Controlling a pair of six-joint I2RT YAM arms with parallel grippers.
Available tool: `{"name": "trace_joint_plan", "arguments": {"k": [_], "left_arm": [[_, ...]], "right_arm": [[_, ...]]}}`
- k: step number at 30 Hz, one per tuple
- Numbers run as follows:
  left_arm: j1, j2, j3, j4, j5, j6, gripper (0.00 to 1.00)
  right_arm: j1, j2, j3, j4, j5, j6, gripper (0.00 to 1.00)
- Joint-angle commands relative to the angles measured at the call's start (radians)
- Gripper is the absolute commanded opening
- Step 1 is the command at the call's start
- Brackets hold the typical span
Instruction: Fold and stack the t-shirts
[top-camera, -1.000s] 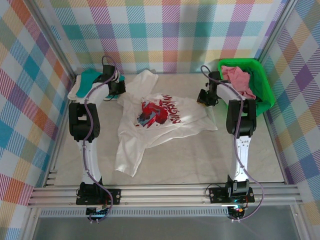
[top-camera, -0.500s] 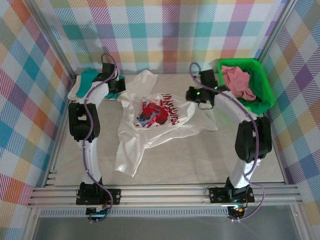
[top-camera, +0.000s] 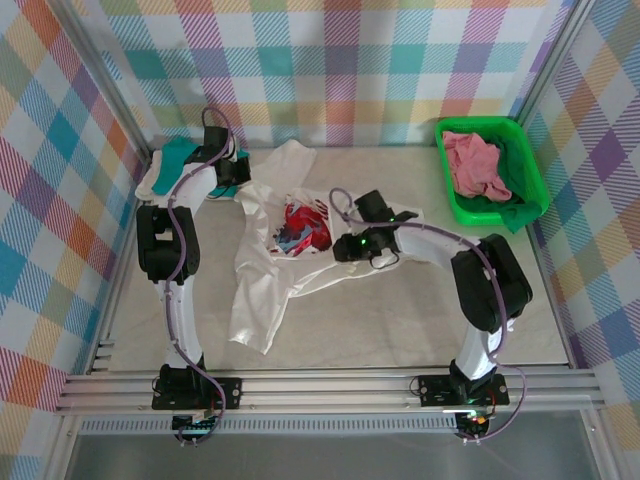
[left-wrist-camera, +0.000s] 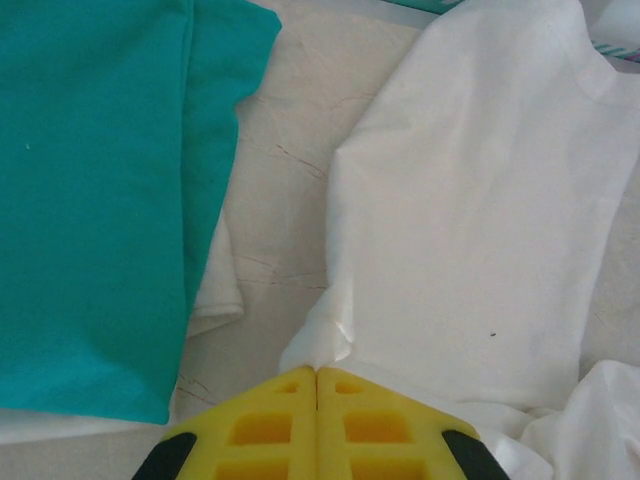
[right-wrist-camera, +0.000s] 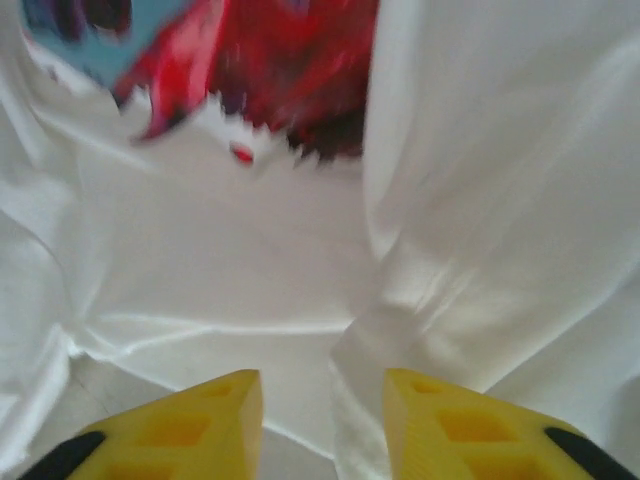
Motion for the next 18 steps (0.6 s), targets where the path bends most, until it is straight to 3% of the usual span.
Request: {"name": "trace_joint_plan", "arguments": {"k": [1,7,18], "left_arm": [[0.015,0.004,0.009,-0.015,0.002,-0.007,0.00],[0.015,-0.010,-0.013,-0.011,0.002,-0.003,0.00],[0.014,0.015,0.011,-0.024,0.022,-0.004,0.00]], "right_arm": [[-0.119,-0.077,0.071,0.044,-0.063,0.118,0.42],[-0.262,0.027,0.224,-0.141,0.039,0.252,0.44],[-0.259,0.173,0.253,-0.117,-0.123,0.335,0.49]]}}
